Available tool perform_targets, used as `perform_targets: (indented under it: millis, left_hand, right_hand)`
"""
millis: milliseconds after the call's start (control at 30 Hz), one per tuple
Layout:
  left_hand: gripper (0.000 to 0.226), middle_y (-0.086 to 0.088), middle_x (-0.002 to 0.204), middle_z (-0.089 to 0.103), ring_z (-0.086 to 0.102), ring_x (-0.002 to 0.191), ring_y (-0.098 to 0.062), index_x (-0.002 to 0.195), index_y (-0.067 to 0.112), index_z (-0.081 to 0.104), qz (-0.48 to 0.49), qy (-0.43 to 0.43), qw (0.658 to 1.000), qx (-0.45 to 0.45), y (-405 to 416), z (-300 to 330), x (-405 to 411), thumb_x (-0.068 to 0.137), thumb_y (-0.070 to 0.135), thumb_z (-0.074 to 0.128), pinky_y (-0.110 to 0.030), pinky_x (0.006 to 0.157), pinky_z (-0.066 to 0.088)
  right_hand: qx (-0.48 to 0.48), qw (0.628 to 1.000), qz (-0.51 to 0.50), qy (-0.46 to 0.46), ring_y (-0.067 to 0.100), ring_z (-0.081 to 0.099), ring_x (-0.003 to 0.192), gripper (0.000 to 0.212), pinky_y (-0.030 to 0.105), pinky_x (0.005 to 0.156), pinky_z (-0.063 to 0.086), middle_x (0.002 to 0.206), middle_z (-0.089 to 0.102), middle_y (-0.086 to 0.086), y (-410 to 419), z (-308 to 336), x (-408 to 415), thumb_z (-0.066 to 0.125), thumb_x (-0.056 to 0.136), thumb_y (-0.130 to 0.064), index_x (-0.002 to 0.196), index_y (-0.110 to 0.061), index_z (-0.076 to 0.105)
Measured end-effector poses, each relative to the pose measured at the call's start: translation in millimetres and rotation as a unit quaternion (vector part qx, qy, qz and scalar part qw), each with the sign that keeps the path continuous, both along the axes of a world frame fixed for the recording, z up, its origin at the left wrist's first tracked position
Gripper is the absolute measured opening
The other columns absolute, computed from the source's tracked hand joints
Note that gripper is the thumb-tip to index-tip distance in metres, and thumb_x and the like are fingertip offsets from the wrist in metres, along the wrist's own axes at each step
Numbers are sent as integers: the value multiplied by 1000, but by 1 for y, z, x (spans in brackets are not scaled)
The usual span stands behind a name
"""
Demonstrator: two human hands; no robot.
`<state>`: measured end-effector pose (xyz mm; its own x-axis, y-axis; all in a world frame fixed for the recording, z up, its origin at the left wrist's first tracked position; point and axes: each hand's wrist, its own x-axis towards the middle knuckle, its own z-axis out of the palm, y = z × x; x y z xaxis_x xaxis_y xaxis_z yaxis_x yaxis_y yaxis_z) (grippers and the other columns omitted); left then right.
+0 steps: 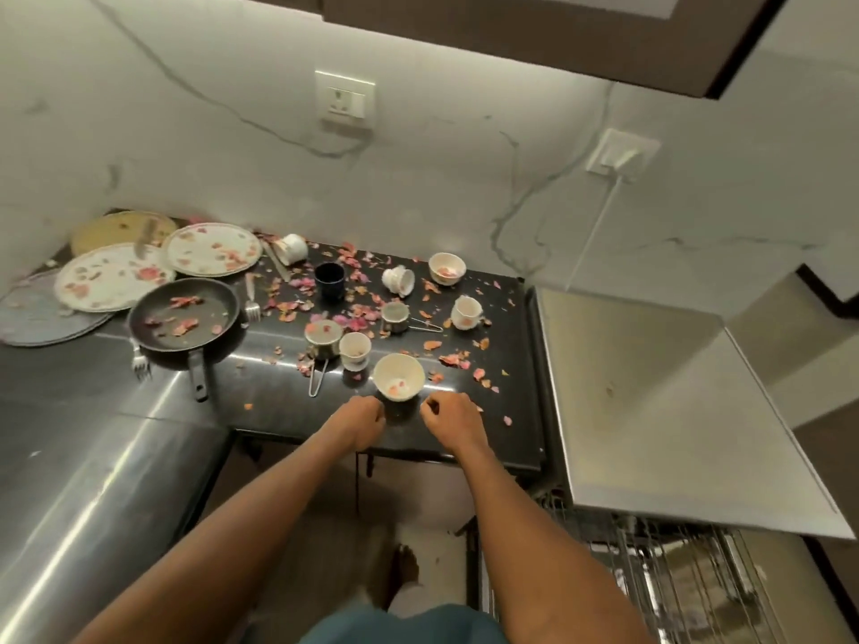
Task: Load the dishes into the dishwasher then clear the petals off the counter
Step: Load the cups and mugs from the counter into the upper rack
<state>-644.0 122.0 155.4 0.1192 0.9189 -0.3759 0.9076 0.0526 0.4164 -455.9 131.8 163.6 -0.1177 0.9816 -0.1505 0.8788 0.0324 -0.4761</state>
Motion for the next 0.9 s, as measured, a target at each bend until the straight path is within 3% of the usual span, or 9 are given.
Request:
perform_targets:
  millis: [133,200,400,500,733,900]
  left_hand:
    - [29,-5,78,64,63,75,-19,66,18,57,58,-15,998,13,16,-3,-25,95,20,51,-34,68,49]
    - [30,-4,74,61,63,75,-22,64,15,53,82,-26,996,28,27,-2,-34,94,17,51,-34,66,45]
    - [33,-15,84,68,56,74,-22,60,19,44,152,-31,986,58,71,10,-56,93,15,51,-32,65,38]
    - [37,-9,74,59,52,71,-22,58,22,39,184,-36,979,84,87,14,-64,92,17,52,-32,64,34]
    - [21,-13,86,67,60,75,-26,71,16,53,246,-10,967,66,104,-4,-87,91,19,49,-33,63,42]
    - [22,-12,88,70,64,78,-28,79,10,64,259,-17,963,74,123,-12,-107,92,19,49,-37,65,50]
  right_hand:
    - [-5,998,56,-22,26,67,96,27,38,81,54,105,74,9,35,-4,-26,59,98,-35,105,-15,76]
    - [0,997,74,-19,27,68,98,27,43,86,56,107,74,10,55,-6,-39,60,97,-36,106,-17,77]
    - [34,993,111,-7,27,68,91,27,39,75,52,96,76,7,116,-11,-76,58,95,-37,94,-17,77]
    - [44,993,112,15,23,69,85,26,39,73,56,91,76,3,139,-17,-90,58,95,-40,93,-20,75]
    - [78,986,144,10,19,67,83,22,30,68,47,94,74,3,177,-19,-121,63,96,-37,100,-18,74]
    - [51,987,152,32,18,63,98,23,33,81,53,110,66,0,210,-24,-146,63,99,-38,115,-20,66]
